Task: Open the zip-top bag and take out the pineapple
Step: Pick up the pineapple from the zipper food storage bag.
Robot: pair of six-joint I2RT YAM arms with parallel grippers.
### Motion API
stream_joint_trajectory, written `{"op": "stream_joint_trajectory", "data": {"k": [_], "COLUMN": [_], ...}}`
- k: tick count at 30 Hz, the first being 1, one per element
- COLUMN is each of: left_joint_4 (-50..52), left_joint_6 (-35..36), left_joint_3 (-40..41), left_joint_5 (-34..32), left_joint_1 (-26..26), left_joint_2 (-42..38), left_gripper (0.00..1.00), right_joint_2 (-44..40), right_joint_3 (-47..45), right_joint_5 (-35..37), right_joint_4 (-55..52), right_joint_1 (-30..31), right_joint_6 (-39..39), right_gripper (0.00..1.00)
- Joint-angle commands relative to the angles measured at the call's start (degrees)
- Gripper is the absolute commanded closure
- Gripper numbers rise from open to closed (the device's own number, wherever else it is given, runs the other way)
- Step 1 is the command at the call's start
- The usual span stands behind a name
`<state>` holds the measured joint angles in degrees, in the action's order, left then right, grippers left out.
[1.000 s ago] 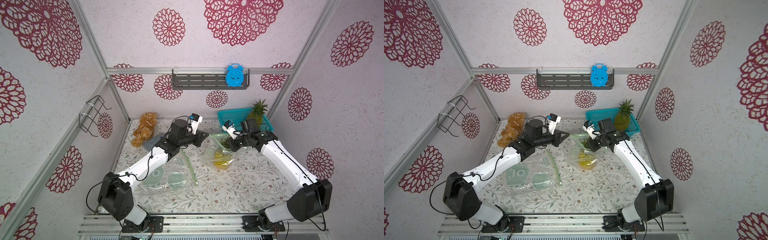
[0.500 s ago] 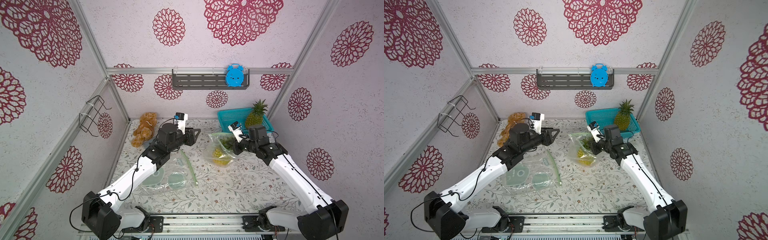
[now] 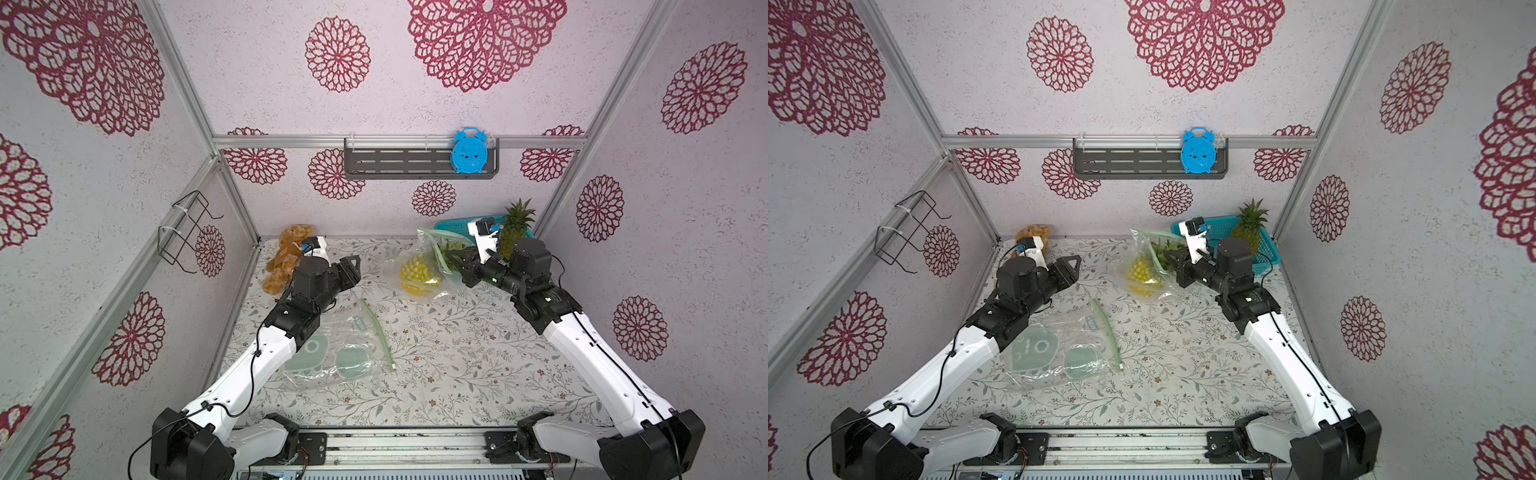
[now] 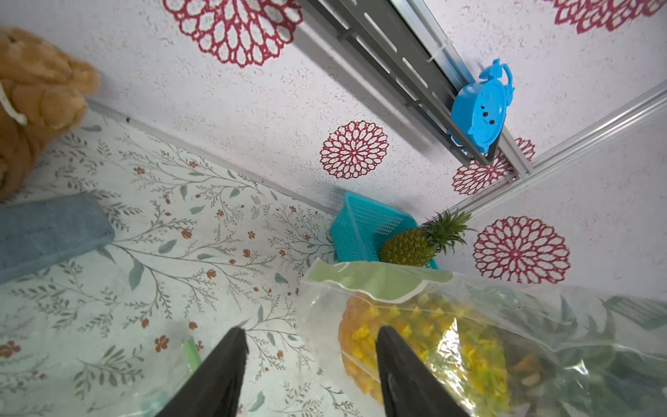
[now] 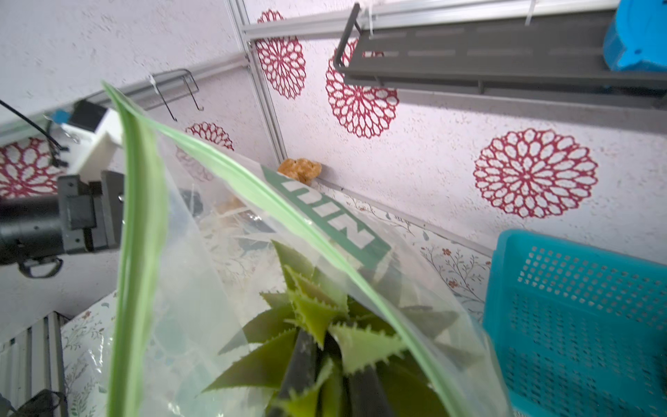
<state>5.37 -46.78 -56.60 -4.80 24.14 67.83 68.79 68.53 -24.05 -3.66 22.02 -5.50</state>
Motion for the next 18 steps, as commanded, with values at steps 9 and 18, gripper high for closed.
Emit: {"op": "stream_joint_trajectory", "data": {"k": [9,18], "left_joint_4": [-7.82,-15.86], "left_joint_6": [-12.89,-17.1], "left_joint_3": [3.15,5.3], "left_joint_5": [5.13,8.59], "left_joint_1": [-1.2,-1.2], "left_joint_2": [-0.52,2.16], "left_gripper": [0.19,0.15], "right_joint_2": [3.03,5.4], "right_joint_3": [10.78,14.0], "right_joint_5": [-3.45,-3.59], "right_joint_4": [18.23,19.47], "right_joint_1": [4.31,6.96], "right_joint_6": [-5.49,-6.08], "right_gripper": [1.0,1.0]}}
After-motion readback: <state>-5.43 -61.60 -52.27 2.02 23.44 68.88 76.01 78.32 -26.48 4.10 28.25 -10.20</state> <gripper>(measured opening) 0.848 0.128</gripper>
